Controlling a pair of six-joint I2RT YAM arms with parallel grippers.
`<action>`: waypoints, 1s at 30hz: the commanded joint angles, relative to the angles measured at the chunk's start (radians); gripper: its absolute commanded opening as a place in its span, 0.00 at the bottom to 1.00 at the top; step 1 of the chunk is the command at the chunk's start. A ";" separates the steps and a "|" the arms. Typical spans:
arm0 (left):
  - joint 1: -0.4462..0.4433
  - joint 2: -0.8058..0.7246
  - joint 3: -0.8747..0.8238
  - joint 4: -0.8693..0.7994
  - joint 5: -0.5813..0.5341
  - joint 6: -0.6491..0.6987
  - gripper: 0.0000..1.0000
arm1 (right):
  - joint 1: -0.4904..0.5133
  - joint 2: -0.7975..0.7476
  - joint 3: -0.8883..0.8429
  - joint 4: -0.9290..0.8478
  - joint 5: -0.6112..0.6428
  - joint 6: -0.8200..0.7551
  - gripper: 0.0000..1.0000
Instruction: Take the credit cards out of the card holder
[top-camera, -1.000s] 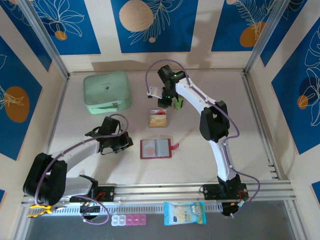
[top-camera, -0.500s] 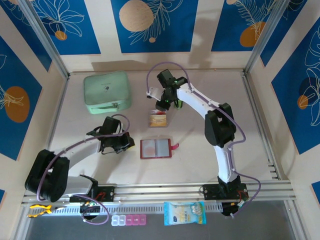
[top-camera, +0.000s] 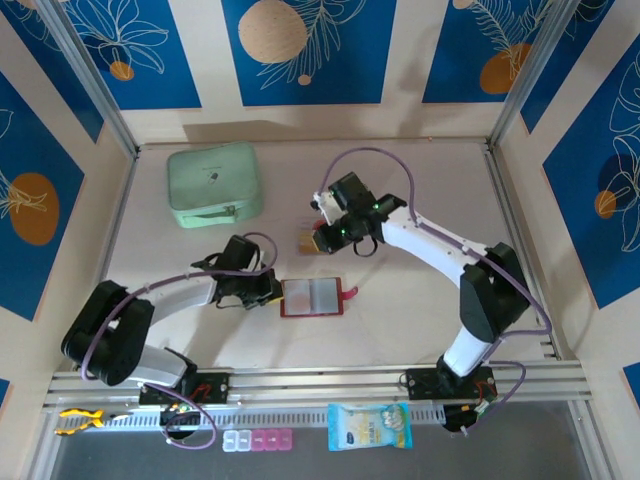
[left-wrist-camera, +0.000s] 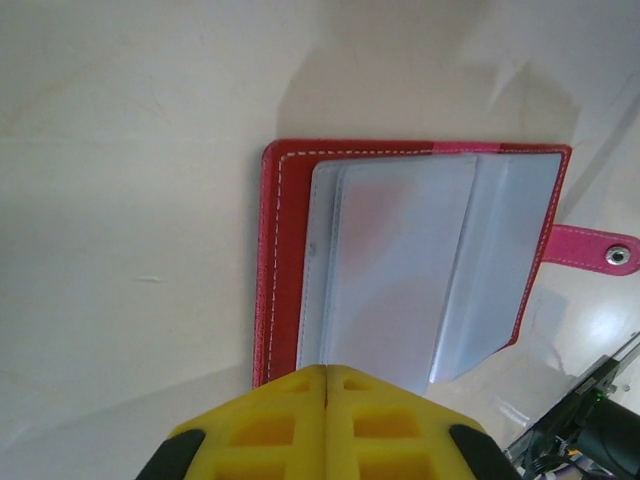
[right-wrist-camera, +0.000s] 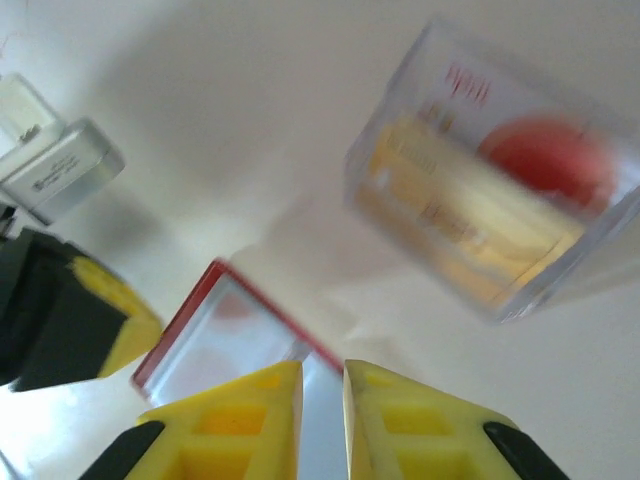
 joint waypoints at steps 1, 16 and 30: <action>-0.023 0.015 0.028 -0.001 -0.031 -0.012 0.04 | 0.008 -0.061 -0.088 0.083 -0.082 0.270 0.16; -0.036 0.060 0.039 -0.062 -0.088 0.028 0.02 | 0.038 -0.060 -0.267 0.213 -0.263 0.531 0.26; -0.044 0.044 0.011 -0.043 -0.082 0.009 0.01 | 0.091 0.102 -0.254 0.335 -0.352 0.616 0.28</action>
